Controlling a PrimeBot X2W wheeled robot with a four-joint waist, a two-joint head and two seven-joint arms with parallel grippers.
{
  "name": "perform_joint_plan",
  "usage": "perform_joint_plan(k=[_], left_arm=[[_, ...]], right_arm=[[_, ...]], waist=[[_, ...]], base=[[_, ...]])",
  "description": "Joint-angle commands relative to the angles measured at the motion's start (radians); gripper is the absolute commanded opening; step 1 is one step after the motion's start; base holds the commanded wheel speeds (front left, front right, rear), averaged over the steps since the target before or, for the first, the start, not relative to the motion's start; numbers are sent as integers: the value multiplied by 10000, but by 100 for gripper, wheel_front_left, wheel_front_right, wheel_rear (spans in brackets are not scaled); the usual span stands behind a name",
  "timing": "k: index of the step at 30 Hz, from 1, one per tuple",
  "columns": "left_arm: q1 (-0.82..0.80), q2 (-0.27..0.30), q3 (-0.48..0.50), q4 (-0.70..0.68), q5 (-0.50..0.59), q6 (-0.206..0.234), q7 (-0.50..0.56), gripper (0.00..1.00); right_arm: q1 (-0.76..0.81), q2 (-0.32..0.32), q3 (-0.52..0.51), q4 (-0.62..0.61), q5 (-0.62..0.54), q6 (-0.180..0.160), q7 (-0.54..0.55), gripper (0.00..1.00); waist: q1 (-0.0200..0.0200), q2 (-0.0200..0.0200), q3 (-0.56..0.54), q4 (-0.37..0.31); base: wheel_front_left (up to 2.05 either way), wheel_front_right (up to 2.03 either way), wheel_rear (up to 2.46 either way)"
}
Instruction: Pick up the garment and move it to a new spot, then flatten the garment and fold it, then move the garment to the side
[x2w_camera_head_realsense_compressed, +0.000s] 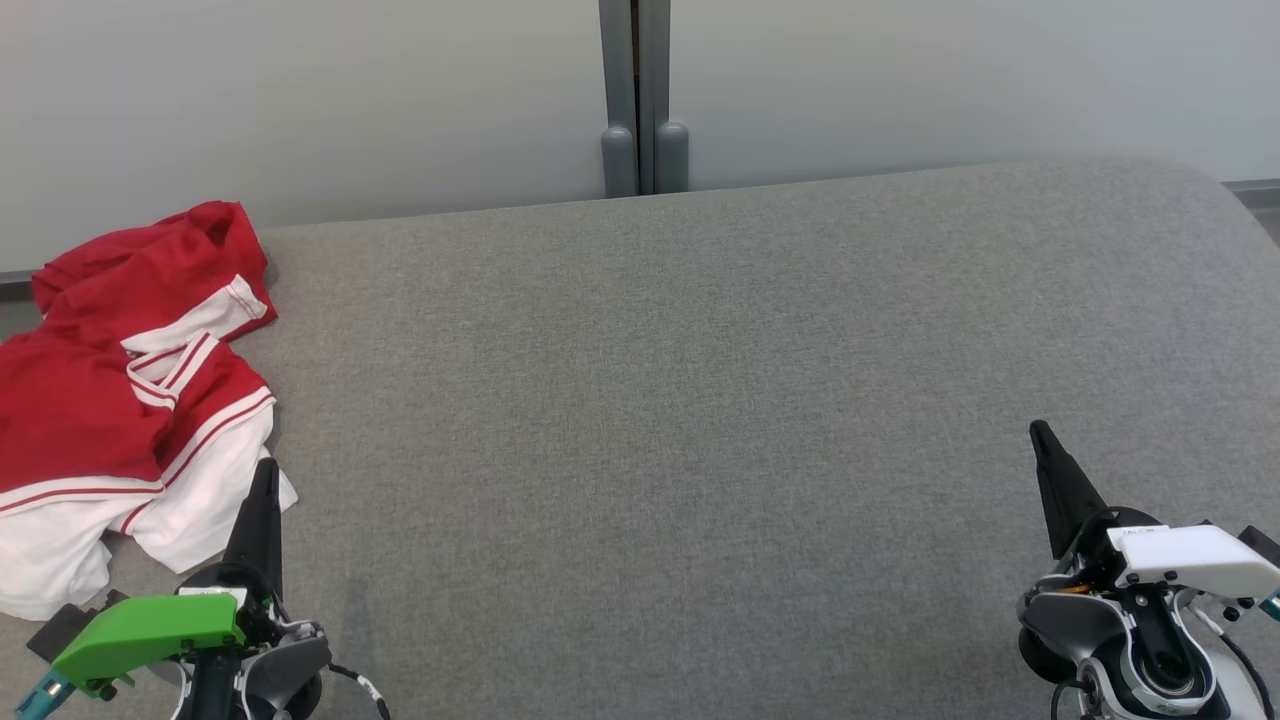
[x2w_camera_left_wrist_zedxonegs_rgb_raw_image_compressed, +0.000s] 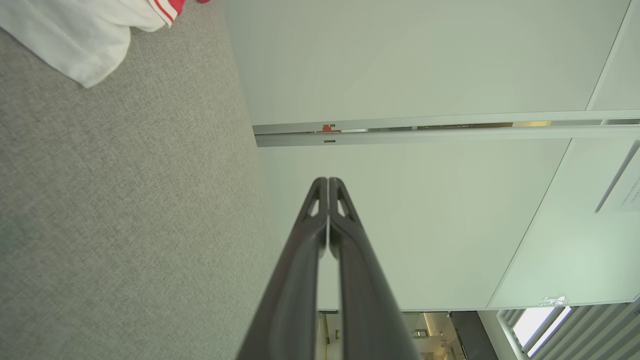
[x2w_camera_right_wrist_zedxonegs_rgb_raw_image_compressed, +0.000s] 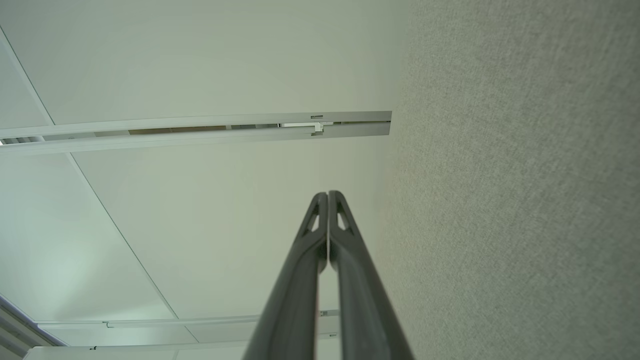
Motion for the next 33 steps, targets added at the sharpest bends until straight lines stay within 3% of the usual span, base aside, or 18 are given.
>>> perform_joint_plan(k=[1, 33], left_arm=[[-150, 83, 24, 5, -11, -57, 37, 0], [-150, 83, 24, 5, -11, -47, 37, 0]], right_arm=[[-56, -41, -3, -5, 68, 6, 8, 0], [-56, -41, -3, -5, 68, 6, 8, 0]], waist=[[0, -1, 0, 0], [0, -1, 0, 0]], base=[[0, 0, 0], [0, 0, 0]])
